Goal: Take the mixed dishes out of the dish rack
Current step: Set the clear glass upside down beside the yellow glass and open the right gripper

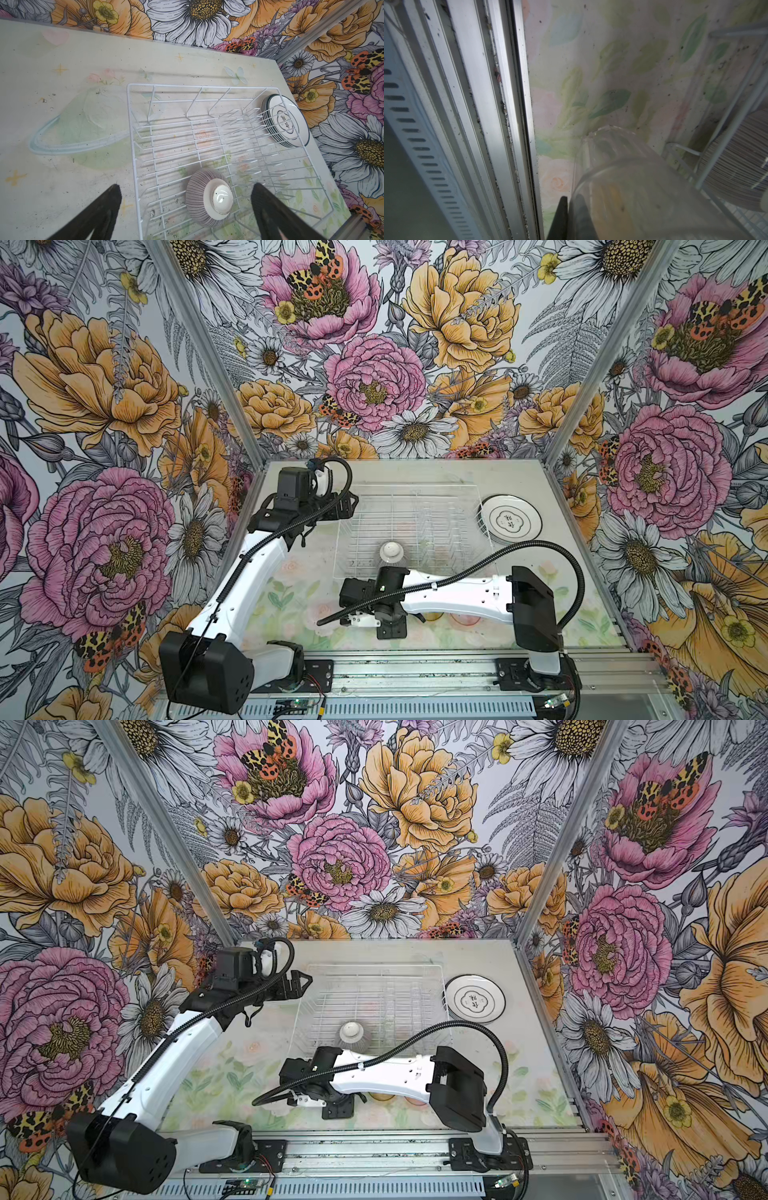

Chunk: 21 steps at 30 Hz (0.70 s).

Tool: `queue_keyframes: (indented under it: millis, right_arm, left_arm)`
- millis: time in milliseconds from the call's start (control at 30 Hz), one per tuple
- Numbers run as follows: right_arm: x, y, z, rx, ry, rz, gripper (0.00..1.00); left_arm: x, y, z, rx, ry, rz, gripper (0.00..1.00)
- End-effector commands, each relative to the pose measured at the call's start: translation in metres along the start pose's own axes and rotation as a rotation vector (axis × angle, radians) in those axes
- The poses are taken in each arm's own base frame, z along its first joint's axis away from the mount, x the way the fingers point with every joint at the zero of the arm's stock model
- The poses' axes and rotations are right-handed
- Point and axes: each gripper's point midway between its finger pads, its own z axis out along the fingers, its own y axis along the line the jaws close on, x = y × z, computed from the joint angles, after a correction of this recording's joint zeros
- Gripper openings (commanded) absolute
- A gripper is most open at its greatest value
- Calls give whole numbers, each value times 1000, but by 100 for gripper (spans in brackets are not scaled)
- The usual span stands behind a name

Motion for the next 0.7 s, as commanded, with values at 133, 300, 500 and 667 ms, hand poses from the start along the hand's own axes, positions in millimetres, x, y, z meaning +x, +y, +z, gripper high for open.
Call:
queue_keyframes:
  millis: [133,300,500,667]
  right_arm:
    - [-3,-3,8,-38,12,-4,0]
    - [-1,-7,15,-43,30,4,0]
    - [-1,-8,18,-41,37,4,7]
    - [1,-13,19,-23,46,6,16]
  left_arm:
    - [7,4,8,19,32,7,99]
    - [7,4,8,21,33,8,99]
    - [6,3,7,26,31,9,99]
    - [6,2,7,32,32,8,99]
